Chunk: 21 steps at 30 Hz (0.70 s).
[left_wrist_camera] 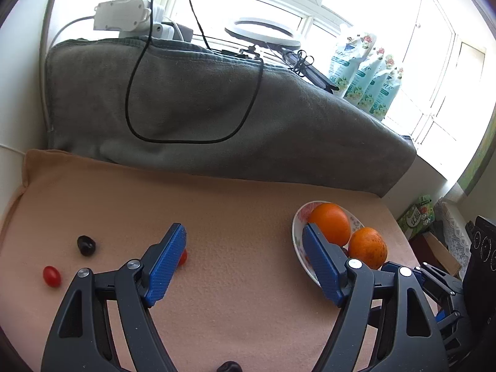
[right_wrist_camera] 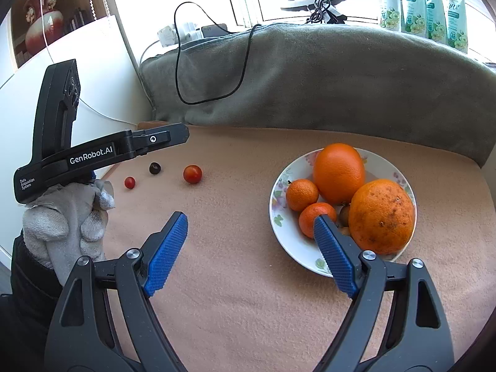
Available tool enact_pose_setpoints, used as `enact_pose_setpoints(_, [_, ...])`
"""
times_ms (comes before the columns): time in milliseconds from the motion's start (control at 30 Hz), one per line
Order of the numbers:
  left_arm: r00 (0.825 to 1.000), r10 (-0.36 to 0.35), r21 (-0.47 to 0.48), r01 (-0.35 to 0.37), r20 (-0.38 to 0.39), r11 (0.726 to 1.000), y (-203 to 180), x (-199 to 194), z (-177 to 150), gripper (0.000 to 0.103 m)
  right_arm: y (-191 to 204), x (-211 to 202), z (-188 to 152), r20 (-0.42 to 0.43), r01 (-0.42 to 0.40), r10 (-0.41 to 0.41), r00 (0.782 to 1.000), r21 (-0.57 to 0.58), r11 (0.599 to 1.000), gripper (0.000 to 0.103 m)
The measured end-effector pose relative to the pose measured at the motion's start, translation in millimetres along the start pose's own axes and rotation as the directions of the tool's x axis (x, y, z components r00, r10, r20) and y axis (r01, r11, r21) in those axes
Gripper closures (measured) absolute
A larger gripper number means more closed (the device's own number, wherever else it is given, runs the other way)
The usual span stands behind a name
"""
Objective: Organize fruits
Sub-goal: 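Withdraw both tools from the plate toward the remaining loose fruits, then close the left tool on the black fruit while the right tool closes on a cherry tomato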
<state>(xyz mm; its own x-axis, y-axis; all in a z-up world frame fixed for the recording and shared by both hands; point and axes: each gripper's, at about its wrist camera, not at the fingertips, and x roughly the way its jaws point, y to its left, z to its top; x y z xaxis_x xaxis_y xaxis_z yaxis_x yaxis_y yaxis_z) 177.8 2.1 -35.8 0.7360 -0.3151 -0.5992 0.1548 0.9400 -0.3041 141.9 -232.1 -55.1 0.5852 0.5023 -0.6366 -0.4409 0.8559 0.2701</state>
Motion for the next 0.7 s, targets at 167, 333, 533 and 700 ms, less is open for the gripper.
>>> enact_pose_setpoints(167, [0.999, 0.035, -0.020, -0.035, 0.009, 0.999, 23.7, -6.8, 1.6, 0.025, 14.2, 9.9, 5.9, -0.009, -0.016, 0.016, 1.000, -0.024, 1.000, 0.017])
enact_pose_setpoints(333, [0.997, 0.070, -0.043, -0.070, 0.012, 0.997, 48.0, -11.7, 1.2, 0.025, 27.8, 22.9, 9.9, -0.023, -0.032, 0.031, 0.999, -0.042, 0.999, 0.017])
enact_pose_setpoints(533, [0.995, 0.104, -0.075, -0.103, 0.010, 0.992, 76.9, -14.6, -2.2, 0.025, 40.9, 39.6, 16.3, -0.043, -0.050, 0.047, 0.998, -0.060, 0.997, 0.017])
enact_pose_setpoints(700, [0.992, 0.126, -0.089, -0.125, 0.001, 0.988, 96.4, -14.5, -6.0, 0.025, 52.0, 53.8, 23.7, -0.060, -0.061, 0.057, 0.997, -0.076, 0.995, 0.017])
